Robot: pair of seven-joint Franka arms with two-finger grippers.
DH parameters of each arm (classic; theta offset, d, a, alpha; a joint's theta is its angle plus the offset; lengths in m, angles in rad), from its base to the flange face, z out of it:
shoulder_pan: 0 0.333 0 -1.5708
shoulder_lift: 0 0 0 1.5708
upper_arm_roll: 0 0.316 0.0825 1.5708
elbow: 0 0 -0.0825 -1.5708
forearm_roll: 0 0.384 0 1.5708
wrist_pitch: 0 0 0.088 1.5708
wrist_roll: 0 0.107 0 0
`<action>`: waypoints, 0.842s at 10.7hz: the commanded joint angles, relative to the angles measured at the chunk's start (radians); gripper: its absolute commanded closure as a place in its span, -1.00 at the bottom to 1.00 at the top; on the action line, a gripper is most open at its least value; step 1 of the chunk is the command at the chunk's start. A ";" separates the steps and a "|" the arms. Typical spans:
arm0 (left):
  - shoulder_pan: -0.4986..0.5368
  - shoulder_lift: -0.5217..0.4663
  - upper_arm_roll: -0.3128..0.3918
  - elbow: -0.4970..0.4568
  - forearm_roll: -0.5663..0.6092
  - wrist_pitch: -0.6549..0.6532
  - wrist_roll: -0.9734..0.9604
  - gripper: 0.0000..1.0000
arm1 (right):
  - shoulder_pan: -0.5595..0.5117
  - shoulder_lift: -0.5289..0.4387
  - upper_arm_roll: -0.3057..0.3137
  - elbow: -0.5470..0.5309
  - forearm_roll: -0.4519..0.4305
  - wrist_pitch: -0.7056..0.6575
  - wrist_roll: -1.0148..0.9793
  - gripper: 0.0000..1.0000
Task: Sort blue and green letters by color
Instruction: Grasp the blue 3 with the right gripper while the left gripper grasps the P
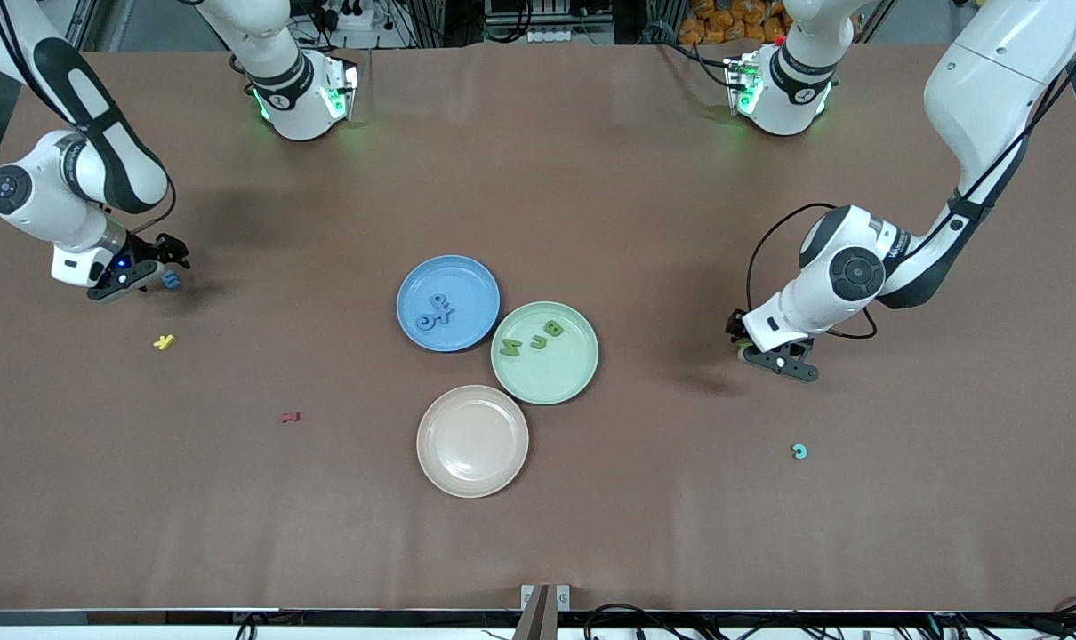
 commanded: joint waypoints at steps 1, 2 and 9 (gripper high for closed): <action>-0.001 0.005 -0.015 -0.004 0.029 0.014 -0.039 -0.46 | -0.028 0.006 0.017 -0.022 -0.010 0.036 -0.009 -1.00; -0.003 0.005 -0.013 -0.004 0.029 0.014 -0.042 -0.44 | -0.028 0.009 0.017 -0.022 -0.010 0.045 -0.009 -1.00; -0.006 0.037 -0.012 0.000 0.115 0.014 -0.093 -0.36 | -0.027 0.013 0.017 -0.013 -0.010 0.045 -0.025 1.00</action>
